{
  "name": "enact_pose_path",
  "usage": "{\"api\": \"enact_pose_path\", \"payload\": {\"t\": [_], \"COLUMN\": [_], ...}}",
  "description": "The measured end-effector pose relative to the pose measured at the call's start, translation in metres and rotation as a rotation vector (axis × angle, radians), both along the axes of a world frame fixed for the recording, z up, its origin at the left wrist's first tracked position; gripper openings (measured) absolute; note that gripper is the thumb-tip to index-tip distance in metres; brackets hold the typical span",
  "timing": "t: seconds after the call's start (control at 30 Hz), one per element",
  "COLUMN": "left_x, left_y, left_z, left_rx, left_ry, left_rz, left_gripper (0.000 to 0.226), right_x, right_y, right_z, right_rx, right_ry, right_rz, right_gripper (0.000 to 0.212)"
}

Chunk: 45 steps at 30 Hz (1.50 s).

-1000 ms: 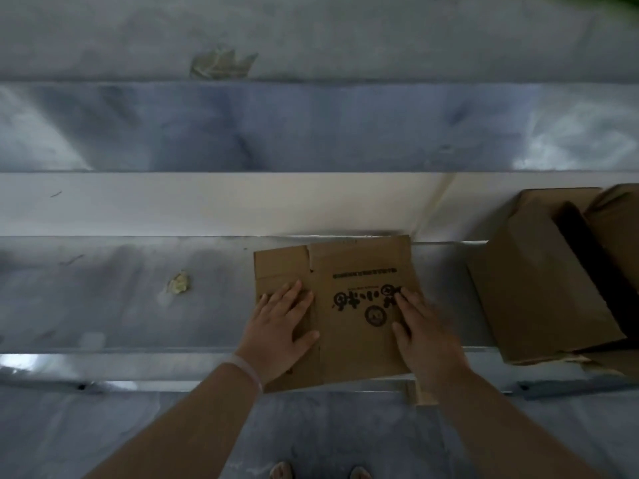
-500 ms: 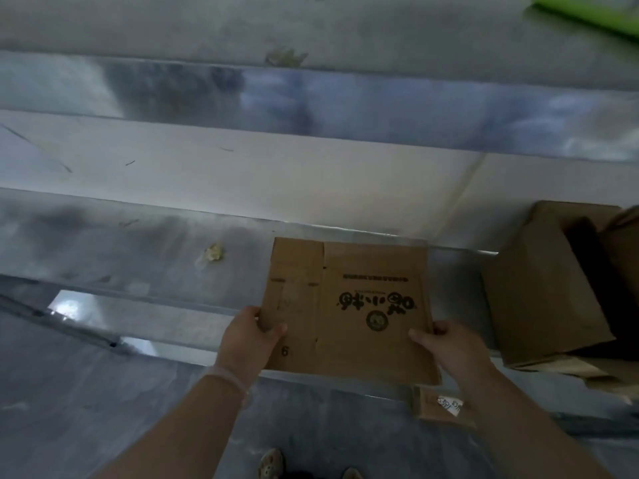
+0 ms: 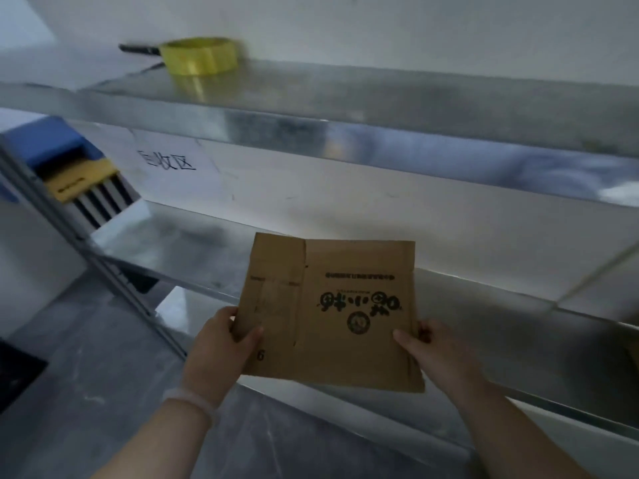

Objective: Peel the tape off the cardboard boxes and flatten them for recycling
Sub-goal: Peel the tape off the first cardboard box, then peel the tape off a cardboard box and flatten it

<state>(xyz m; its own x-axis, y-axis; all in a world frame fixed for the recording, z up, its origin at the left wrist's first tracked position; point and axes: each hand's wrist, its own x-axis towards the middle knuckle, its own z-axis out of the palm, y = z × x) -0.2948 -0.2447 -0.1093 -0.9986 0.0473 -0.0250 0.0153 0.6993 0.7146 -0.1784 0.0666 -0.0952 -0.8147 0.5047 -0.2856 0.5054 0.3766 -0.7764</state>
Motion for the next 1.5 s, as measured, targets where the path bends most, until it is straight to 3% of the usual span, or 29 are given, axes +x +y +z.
{"api": "enact_pose_path", "payload": {"t": [0.33,0.57,0.87,1.07,1.2,1.33,1.5], "left_x": [-0.111,-0.211,-0.322,-0.377,-0.39,-0.393,-0.372], "left_y": [-0.196,-0.261,-0.308,-0.32,-0.313,-0.285,-0.228], "left_z": [0.012,0.0,0.001,-0.005,-0.016,-0.008,0.008], "left_rx": [-0.149,-0.302,-0.481,-0.621,-0.801,-0.709,-0.428], "left_ry": [0.053,-0.007,-0.055,0.009,0.015,0.285,0.352], "left_rz": [0.095,0.14,0.075,-0.095,-0.213,-0.424,-0.825], "left_gripper": [0.039,0.043,0.04,0.036,0.069,0.063,0.063], "right_x": [-0.143,-0.259,-0.356,-0.383,-0.381,-0.353,-0.29], "right_y": [-0.189,-0.248,-0.303,-0.337,-0.357,-0.367,-0.362], "right_z": [-0.008,-0.033,-0.053,-0.062,-0.059,-0.047,-0.02], "right_rx": [-0.024,-0.128,-0.084,-0.002,0.072,0.181,0.524], "right_ry": [0.026,-0.04,-0.145,-0.209,-0.199,-0.156,-0.093], "right_rz": [0.128,0.209,0.255,0.128,0.001,-0.077,-0.067], "right_gripper": [0.023,0.028,0.037,0.052,0.042,0.062,0.071]}}
